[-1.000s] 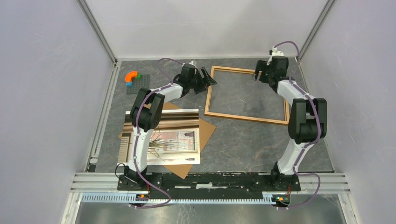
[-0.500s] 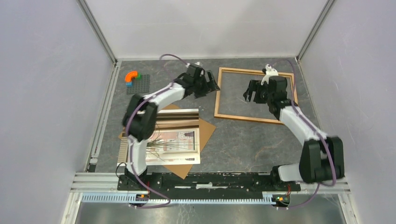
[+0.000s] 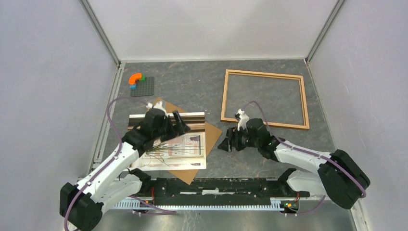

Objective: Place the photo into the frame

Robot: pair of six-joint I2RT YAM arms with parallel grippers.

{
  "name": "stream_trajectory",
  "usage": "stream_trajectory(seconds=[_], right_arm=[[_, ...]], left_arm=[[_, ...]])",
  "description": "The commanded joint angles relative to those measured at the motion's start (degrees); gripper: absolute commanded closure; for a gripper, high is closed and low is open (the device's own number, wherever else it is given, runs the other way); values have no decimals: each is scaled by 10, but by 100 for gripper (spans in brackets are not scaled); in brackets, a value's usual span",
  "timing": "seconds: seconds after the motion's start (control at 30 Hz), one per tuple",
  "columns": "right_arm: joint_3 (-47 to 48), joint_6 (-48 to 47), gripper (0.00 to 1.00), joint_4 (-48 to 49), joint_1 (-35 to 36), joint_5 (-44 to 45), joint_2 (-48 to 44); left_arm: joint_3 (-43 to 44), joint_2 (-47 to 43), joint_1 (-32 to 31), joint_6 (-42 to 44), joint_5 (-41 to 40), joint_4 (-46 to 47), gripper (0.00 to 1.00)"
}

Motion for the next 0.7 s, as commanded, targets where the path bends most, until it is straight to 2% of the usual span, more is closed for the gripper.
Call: stream_trajectory(seconds=[0.0,0.17,0.27,0.67], right_arm=[[-33,132,22,170,75,24,23],[-65,187,23,235,143,63,61],[-81,216,25,295,157,46,95],[-86,326,30,505,216,18,259]], left_arm=[[-62,-50,0,-24,-27,-91,3],[-126,-23,0,-60,-23,-88,1],[-169,-15,0,-89,-25,-54,1],[-208,1,1,-120,-44,-25,0]])
